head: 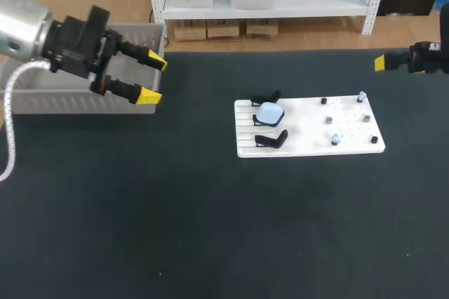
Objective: Pick up each earbud case from the left stands, insert the matching earbuds, close the lid, and place the case in the box.
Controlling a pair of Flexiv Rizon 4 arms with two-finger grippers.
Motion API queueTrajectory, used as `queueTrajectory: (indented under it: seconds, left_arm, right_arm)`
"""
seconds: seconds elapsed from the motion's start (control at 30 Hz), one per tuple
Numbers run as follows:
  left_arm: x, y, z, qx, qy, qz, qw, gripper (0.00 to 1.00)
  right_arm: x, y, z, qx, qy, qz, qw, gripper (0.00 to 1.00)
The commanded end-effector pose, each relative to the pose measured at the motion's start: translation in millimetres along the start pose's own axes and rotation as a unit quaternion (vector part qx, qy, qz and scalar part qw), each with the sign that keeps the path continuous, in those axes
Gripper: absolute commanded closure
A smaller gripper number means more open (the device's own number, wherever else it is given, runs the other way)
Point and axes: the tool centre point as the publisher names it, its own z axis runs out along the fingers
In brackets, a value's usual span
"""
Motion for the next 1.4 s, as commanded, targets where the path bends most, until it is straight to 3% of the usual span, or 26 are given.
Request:
queueTrajectory:
  seconds: [0.03,0.17,0.7,1.07,1.4]
  left_arm:
    - [-0.2,19.9,24,0.043,0.005,0.004,0.999,0.0]
    - [4.4,22.6,37,0.047,0.009,-0.002,0.999,0.0]
    - [4.4,22.6,37,0.047,0.009,-0.002,0.999,0.0]
    - [22.3,22.8,85,0.049,-0.03,-0.02,0.998,0.0]
    - [25.0,33.7,119,0.059,-0.017,-0.022,0.998,0.0]
  right_arm:
    - [0,0,0,0.001,0.0,0.0,1.0,0.0]
    - [0,0,0,0.001,0.0,0.0,1.0,0.0]
    - [0,0,0,0.001,0.0,0.0,1.0,0.0]
    - [0,0,0,0.001,0.0,0.0,1.0,0.0]
    - [0,0,0,0.001,0.0,0.0,1.0,0.0]
